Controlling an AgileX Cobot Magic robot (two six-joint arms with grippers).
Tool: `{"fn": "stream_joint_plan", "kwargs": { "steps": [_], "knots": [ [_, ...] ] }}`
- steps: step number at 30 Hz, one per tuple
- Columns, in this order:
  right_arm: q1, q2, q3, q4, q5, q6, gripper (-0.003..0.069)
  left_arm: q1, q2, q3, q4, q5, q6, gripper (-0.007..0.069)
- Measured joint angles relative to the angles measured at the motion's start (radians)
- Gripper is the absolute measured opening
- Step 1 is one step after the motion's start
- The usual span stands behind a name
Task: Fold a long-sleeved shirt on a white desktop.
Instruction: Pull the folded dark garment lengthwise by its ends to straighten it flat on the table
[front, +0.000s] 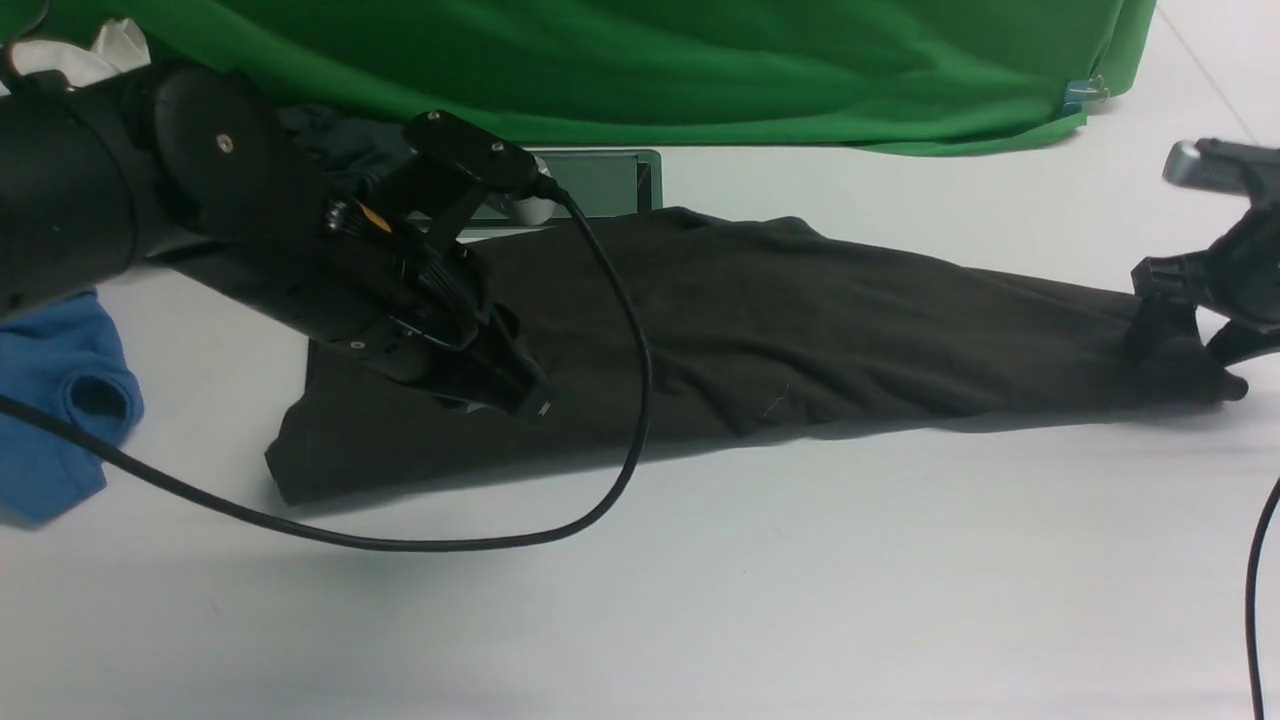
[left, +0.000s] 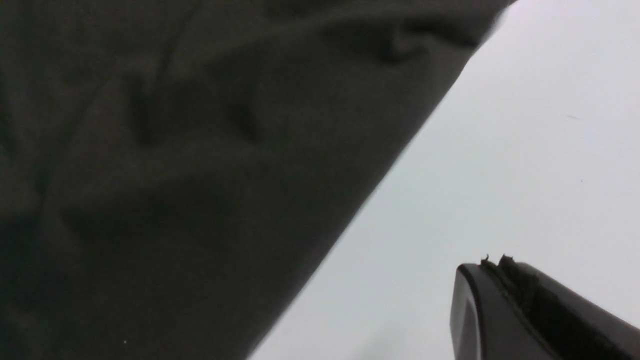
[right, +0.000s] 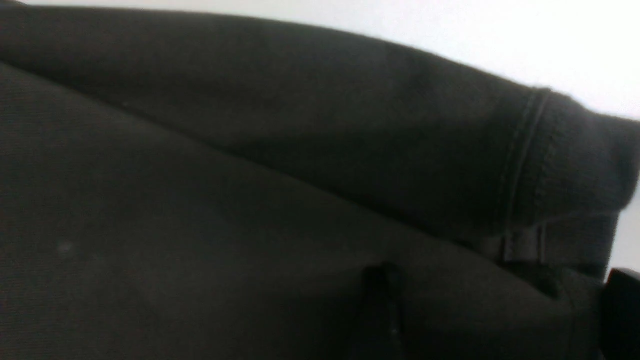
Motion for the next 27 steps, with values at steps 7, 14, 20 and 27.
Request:
{"fn": "stream_joint_plan", "kwargs": {
  "steps": [7, 14, 20, 27],
  "knots": [
    [-0.002, 0.0, 0.0, -0.01, -0.037, -0.003, 0.0528, 0.0, 0.0, 0.0, -0.01, 0.0, 0.0, 0.0017],
    [-0.002, 0.0, 0.0, -0.023, -0.085, -0.02, 0.0495, 0.0, 0.0, 0.0, -0.012, 0.0, 0.0, 0.0017],
    [-0.002, 0.0, 0.0, -0.023, -0.062, -0.022, 0.03, 0.0, 0.0, 0.0, -0.019, 0.0, 0.0, 0.0017],
    [-0.002, 0.0, 0.0, -0.023, -0.037, -0.043, 0.0157, 0.0, 0.0, 0.0, -0.025, 0.0, 0.0, 0.0017]
  ]
}}
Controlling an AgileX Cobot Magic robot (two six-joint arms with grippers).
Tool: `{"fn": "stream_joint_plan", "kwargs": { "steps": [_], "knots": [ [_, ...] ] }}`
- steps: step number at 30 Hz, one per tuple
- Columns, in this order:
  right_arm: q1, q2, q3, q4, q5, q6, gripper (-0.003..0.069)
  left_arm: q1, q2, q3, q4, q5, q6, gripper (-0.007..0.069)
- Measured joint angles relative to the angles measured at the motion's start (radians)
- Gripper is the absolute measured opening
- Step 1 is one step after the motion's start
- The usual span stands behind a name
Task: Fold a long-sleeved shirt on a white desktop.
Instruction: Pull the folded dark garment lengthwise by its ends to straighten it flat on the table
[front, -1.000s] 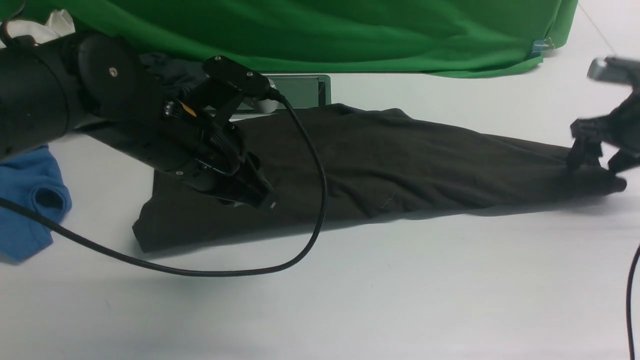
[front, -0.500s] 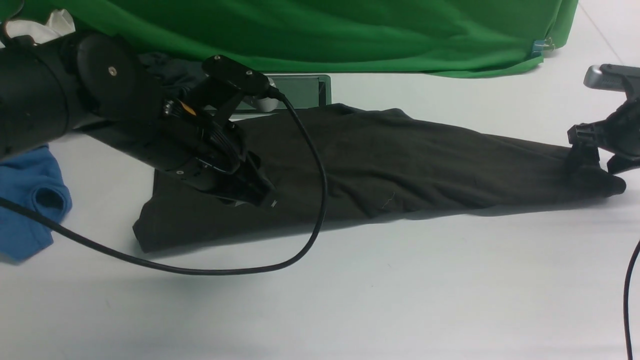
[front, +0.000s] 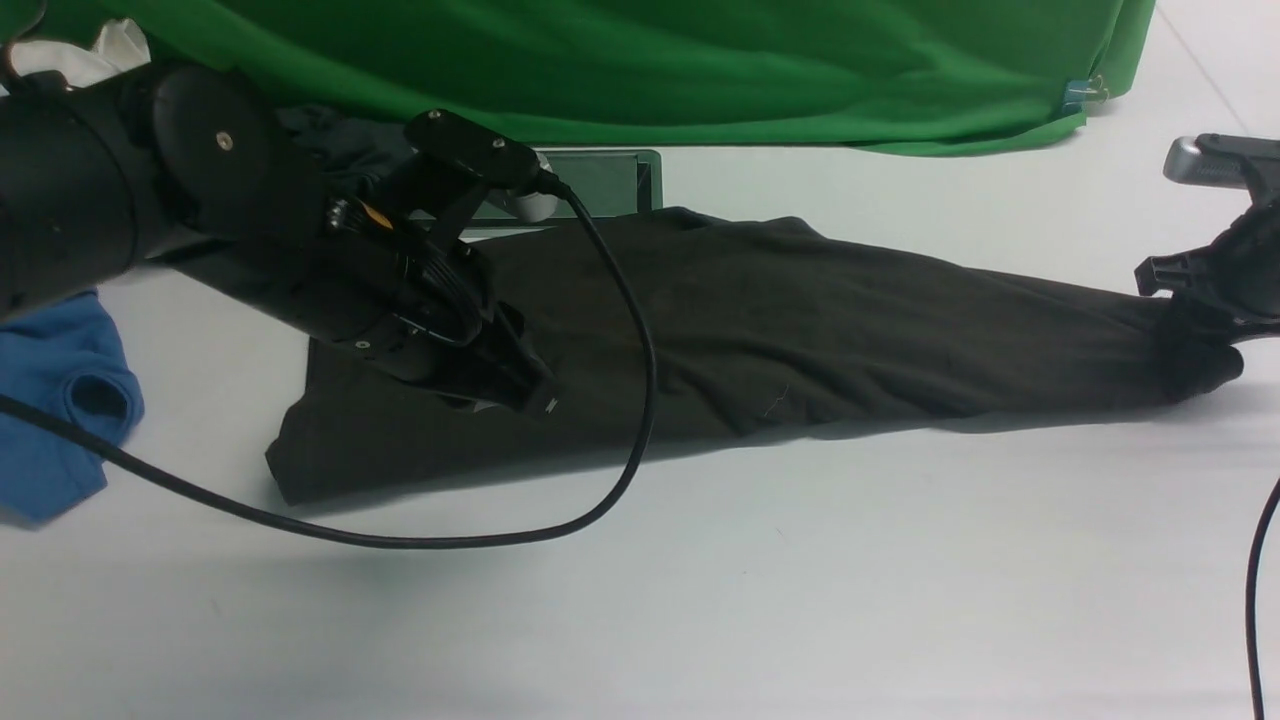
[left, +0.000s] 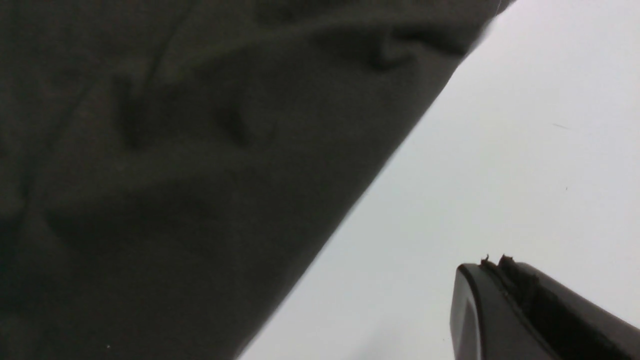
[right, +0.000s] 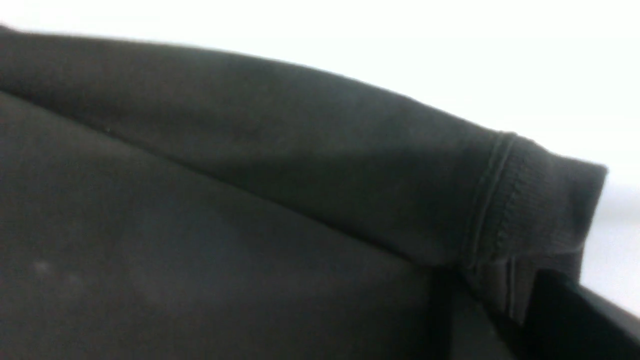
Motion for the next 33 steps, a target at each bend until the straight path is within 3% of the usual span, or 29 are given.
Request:
{"fn": "stream_joint_plan", "kwargs": {
  "steps": [5, 19, 33],
  "knots": [
    [0.0, -0.005, 0.0, 0.0, 0.049, -0.03, 0.0052, 0.0, 0.0, 0.0, 0.0, 0.002, 0.0, 0.0017],
    [0.0, -0.113, 0.0, -0.004, 0.13, -0.036, 0.0048, 0.0, 0.0, 0.0, 0.0, 0.002, 0.0, 0.0017],
    [0.0, -0.121, 0.0, -0.003, 0.067, -0.125, 0.0048, 0.0, 0.0, 0.0, 0.0, 0.002, 0.0, 0.0017]
  ]
}}
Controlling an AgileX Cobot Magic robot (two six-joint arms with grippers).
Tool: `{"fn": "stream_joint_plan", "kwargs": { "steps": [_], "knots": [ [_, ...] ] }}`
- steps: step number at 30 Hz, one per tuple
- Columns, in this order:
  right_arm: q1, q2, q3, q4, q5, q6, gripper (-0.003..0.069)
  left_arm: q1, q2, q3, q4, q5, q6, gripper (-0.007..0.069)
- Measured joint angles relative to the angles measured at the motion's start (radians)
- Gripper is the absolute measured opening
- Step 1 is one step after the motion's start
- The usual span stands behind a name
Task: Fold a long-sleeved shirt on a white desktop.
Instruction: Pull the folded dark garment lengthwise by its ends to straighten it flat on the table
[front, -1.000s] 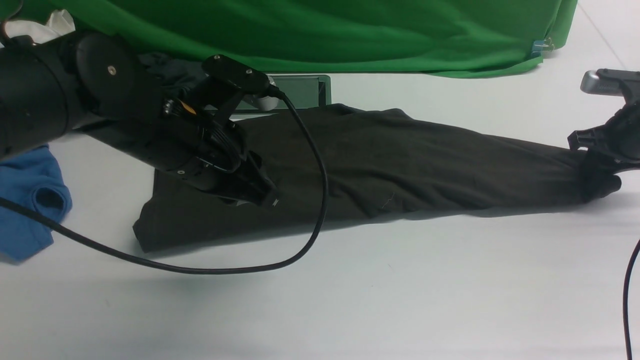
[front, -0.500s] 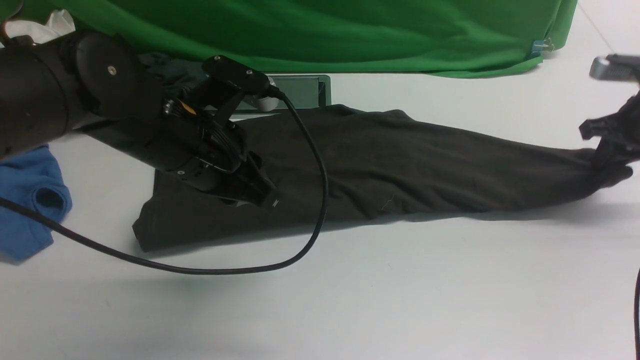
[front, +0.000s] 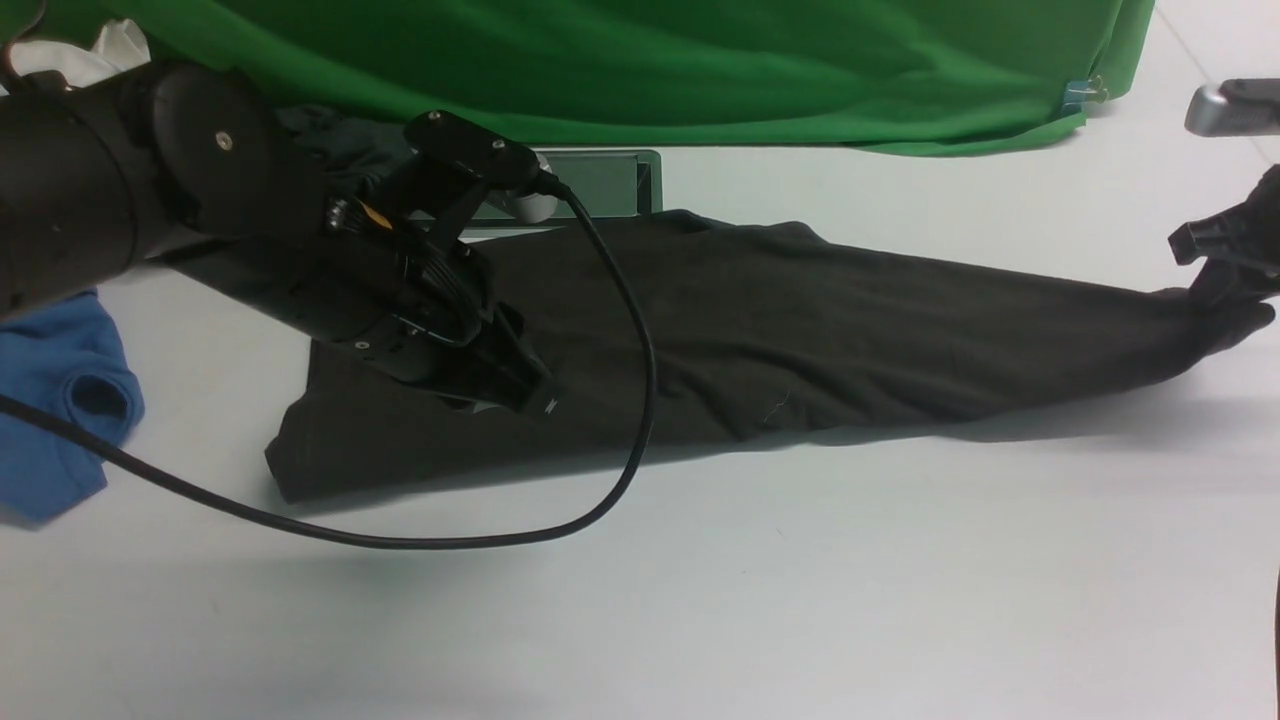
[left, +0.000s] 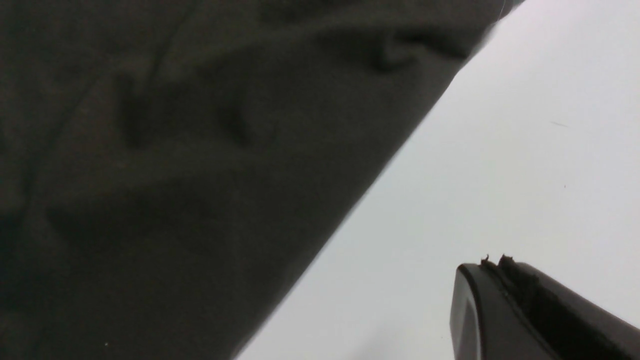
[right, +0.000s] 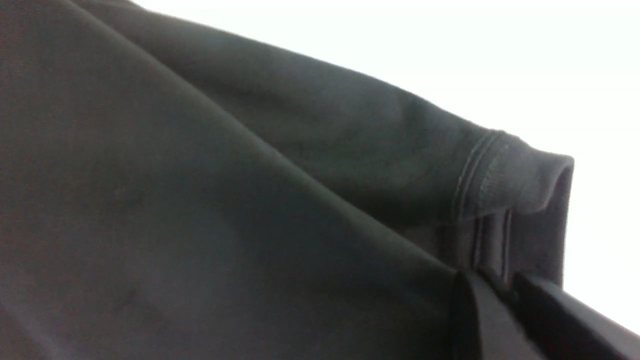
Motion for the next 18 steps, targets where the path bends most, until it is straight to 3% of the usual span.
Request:
{"fn": "stream_joint_plan", "kwargs": {
  "steps": [9, 13, 15, 16, 18],
  "knots": [
    [0.001, 0.024, 0.0, 0.003, -0.197, -0.043, 0.0049, 0.0, 0.0, 0.0, 0.0, -0.011, 0.001, 0.0017],
    [0.001, 0.055, 0.0, 0.003, -0.224, -0.044, 0.0085, 0.0, 0.0, 0.0, 0.0, -0.011, 0.001, 0.0017],
    [0.001, 0.07, 0.0, 0.001, -0.234, -0.044, 0.0154, 0.0, 0.0, 0.0, 0.0, -0.011, 0.001, 0.0017],
    [0.001, 0.076, 0.0, 0.0, -0.247, -0.045, 0.0265, 0.0, 0.0, 0.0, 0.0, -0.011, 0.001, 0.0017],
    [0.001, 0.079, 0.0, -0.001, -0.252, -0.045, 0.0379, 0.0, 0.0, 0.0, 0.0, -0.011, 0.001, 0.0017]
  ]
}}
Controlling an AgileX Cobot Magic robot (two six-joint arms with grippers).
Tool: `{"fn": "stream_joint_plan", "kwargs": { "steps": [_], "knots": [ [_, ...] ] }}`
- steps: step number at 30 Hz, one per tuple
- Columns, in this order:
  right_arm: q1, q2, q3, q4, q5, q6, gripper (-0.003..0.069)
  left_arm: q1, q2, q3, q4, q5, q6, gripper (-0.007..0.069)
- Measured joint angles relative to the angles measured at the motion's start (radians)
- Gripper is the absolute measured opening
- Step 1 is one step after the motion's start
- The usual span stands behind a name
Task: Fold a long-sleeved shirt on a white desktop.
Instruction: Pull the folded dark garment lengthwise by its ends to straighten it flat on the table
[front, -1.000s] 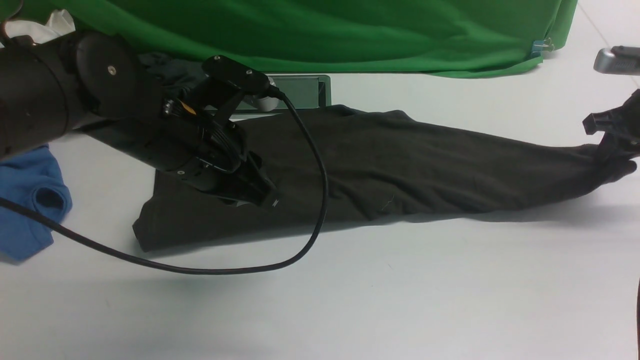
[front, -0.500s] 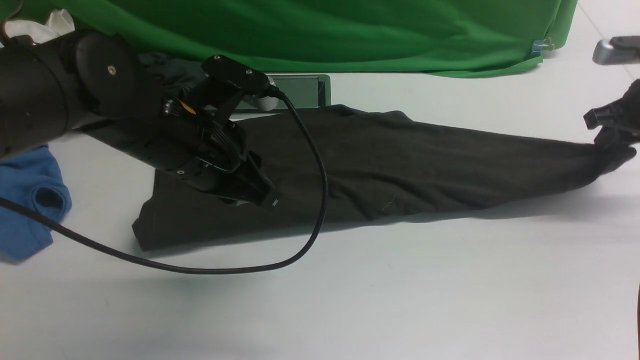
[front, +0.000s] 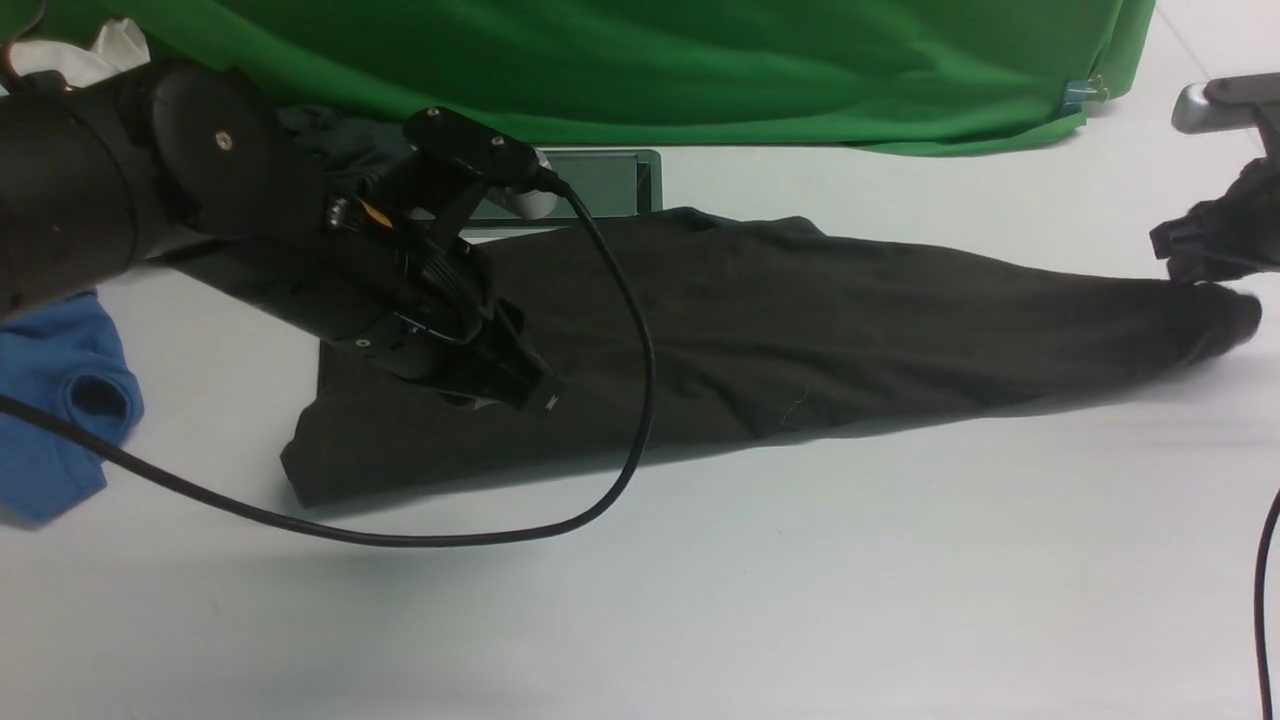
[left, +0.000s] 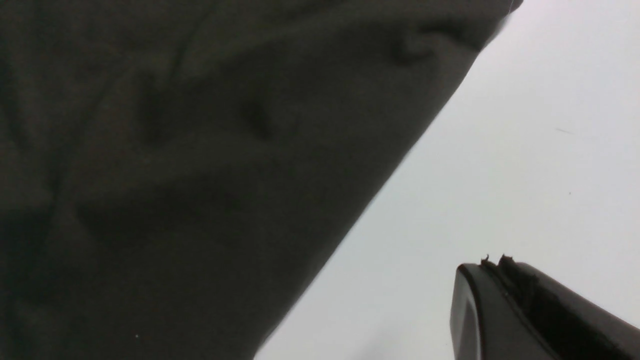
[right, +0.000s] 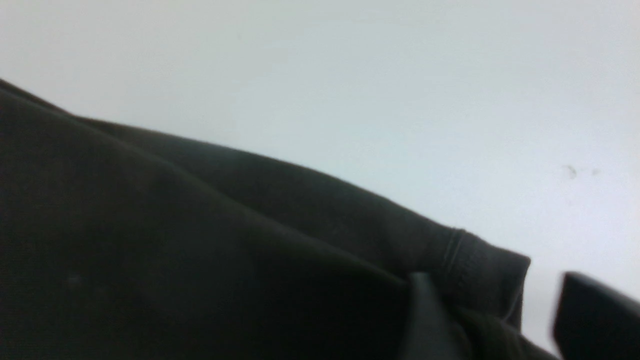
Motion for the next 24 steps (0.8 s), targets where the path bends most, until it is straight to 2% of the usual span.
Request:
{"fn": "stream_joint_plan", "kwargs": {
  "steps": [3, 5, 9, 15, 21, 24],
  "knots": [
    [0.0, -0.003, 0.0, -0.002, 0.005, 0.007, 0.0542, 0.0, 0.0, 0.0, 0.0, 0.0, 0.0, 0.0017],
    [0.0, -0.018, 0.0, -0.012, 0.024, 0.02, 0.0575, 0.0, 0.0, 0.0, -0.001, 0.0, 0.0, 0.0017],
    [-0.008, -0.077, 0.018, -0.022, 0.09, 0.044, 0.0596, 0.0, 0.0, 0.0, -0.001, 0.0, 0.0, 0.0017],
    [-0.041, -0.023, 0.087, 0.001, 0.006, 0.056, 0.0684, 0.0, 0.0, 0.0, -0.001, 0.0, 0.0, 0.0017],
    [-0.049, 0.049, 0.089, 0.057, -0.067, 0.027, 0.0689, 0.0, 0.0, 0.0, -0.001, 0.0, 0.0, 0.0017],
    [-0.049, 0.059, 0.089, 0.098, -0.085, -0.009, 0.0652, 0.0, 0.0, 0.0, -0.001, 0.001, 0.0, 0.0017]
  ]
}}
